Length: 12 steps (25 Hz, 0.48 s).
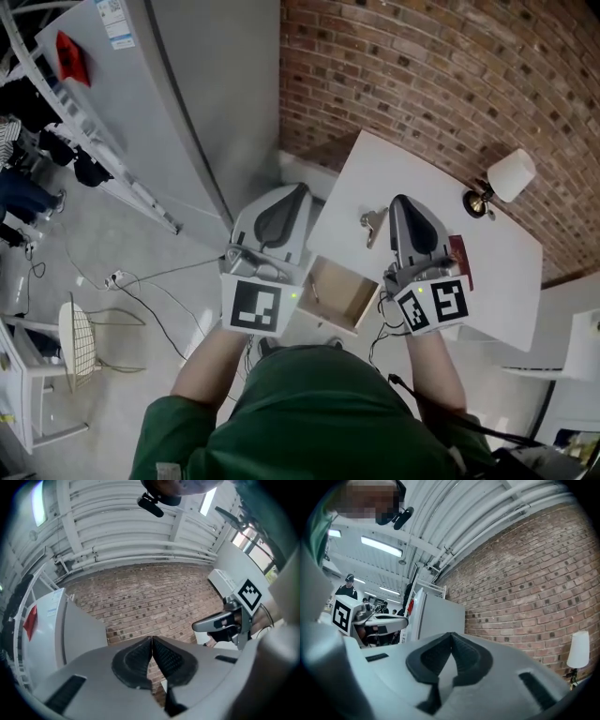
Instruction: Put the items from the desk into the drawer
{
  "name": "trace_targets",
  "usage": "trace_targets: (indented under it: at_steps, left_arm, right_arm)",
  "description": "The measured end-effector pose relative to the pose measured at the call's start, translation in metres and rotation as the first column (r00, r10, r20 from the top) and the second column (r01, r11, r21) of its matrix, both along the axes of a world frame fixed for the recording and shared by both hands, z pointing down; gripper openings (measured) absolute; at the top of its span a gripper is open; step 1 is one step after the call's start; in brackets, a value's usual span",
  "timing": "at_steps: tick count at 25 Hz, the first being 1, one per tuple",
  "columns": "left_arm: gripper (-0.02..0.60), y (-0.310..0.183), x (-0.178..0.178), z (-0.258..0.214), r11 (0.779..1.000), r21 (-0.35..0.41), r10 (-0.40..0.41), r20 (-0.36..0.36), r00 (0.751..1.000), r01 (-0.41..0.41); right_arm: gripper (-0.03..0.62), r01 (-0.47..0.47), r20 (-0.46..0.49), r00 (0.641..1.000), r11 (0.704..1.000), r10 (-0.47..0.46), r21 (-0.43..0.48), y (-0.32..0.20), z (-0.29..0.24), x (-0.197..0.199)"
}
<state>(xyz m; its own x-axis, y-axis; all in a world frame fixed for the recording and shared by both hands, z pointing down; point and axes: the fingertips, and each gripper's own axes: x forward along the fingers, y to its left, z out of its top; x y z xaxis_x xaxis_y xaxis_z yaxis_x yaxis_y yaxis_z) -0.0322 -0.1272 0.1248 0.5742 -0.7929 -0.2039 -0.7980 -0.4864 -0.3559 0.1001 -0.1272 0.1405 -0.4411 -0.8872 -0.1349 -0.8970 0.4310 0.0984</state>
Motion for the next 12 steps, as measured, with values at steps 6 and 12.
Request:
trace_targets:
  at_steps: [6,12]
  left_arm:
    - [0.008,-0.001,-0.005,0.001,0.999,0.0,0.036,-0.013,0.999,-0.036]
    - [0.008,-0.004,-0.008,0.002,0.999,0.016,0.05,-0.008,0.999,-0.05]
  right_arm:
    - [0.003,0.008,-0.055,0.998,0.999,-0.006,0.042,0.0,-0.008,-0.015]
    - [0.003,0.005,-0.083,0.997,0.999,-0.001,0.052,-0.002,-0.007,-0.02]
